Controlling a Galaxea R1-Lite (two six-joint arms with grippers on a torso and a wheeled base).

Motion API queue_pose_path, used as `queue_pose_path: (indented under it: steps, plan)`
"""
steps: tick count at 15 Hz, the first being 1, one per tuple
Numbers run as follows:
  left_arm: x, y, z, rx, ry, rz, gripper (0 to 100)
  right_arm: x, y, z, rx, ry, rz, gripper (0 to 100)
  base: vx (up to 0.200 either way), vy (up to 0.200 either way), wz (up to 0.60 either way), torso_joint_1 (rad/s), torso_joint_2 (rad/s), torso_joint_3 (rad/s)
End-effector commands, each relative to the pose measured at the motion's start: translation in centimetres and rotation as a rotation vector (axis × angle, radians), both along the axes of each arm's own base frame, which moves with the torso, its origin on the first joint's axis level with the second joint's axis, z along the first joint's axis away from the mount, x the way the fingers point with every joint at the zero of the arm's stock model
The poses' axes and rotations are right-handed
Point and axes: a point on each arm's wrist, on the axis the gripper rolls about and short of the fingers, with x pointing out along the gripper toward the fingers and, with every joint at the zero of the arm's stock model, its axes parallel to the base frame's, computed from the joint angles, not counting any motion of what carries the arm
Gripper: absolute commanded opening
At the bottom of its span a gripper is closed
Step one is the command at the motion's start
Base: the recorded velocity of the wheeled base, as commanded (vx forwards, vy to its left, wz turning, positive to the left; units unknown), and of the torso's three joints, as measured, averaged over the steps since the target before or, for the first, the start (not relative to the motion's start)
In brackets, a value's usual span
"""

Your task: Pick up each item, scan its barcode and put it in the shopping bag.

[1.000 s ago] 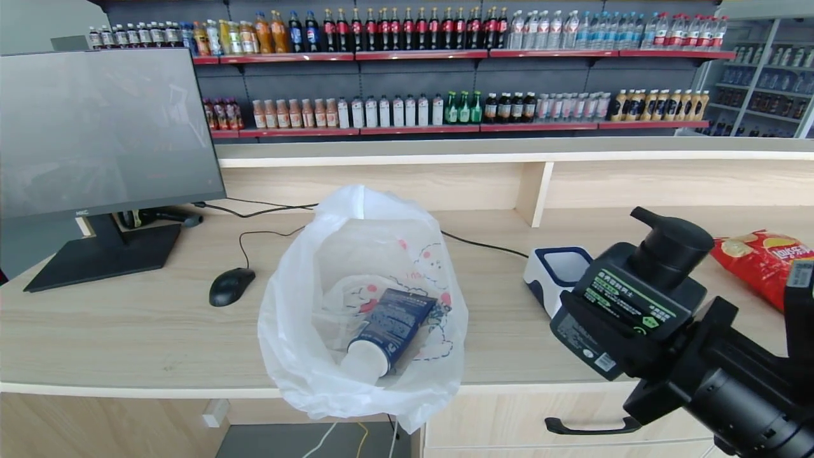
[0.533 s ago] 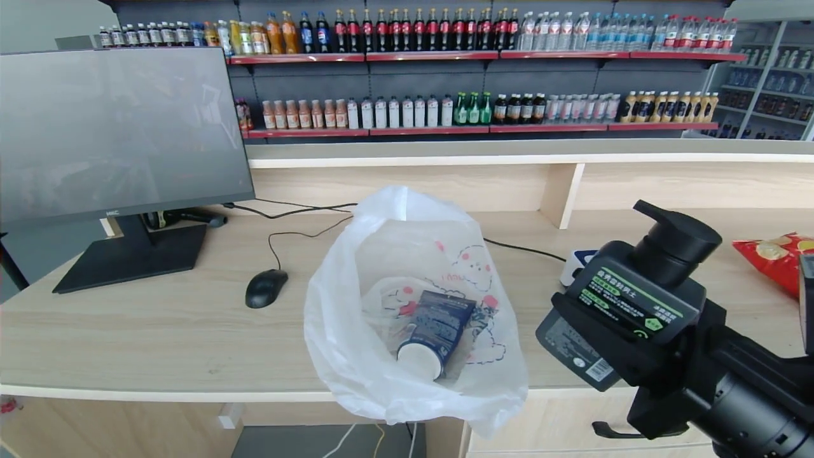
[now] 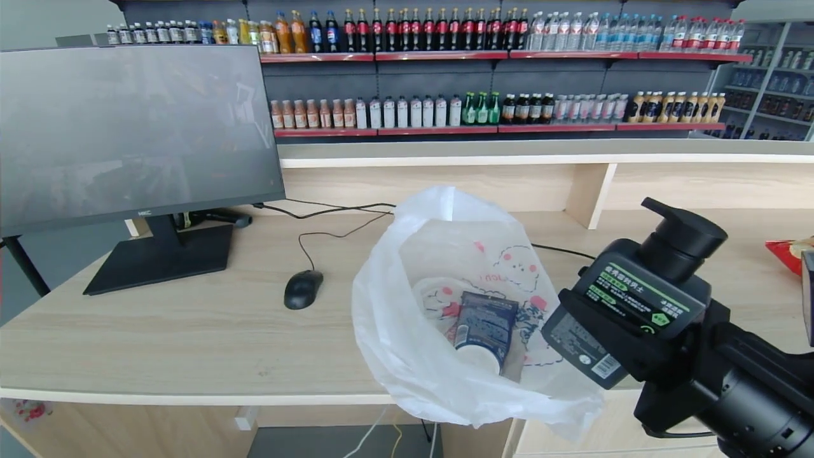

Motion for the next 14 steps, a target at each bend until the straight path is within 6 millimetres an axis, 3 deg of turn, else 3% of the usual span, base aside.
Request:
queue_pose_path:
  steps: [1,3,8,12,14]
  plan:
    - [0.0,0.0,0.0,-0.001,-0.001,0.0,100,-0.1,0.0,0.7,0.029,-0.019,0.006,0,0.2,0.0,0.0,-0.002,0.0,-0.002]
    - [0.0,0.0,0.0,-0.001,-0.001,0.0,100,-0.2,-0.1,0.9,0.104,0.034,0.04,0,0.2,0.0,0.0,0.0,0.0,0.007]
    - [0.0,0.0,0.0,-0.001,-0.001,0.0,100,1.6,0.9,1.9,0.23,0.114,0.145,0,0.0,0.0,0.0,0.0,0.0,0.0]
    - [0.0,0.0,0.0,-0.001,-0.001,0.0,100,6.2,1.9,1.8,0.286,0.193,0.206,0,0.0,0.0,0.0,0.0,0.0,0.0]
    - [0.0,0.0,0.0,-0.003,-0.001,0.0,100,6.9,2.3,3.1,0.413,0.253,0.275,0,0.0,0.0,0.0,0.0,0.0,0.0]
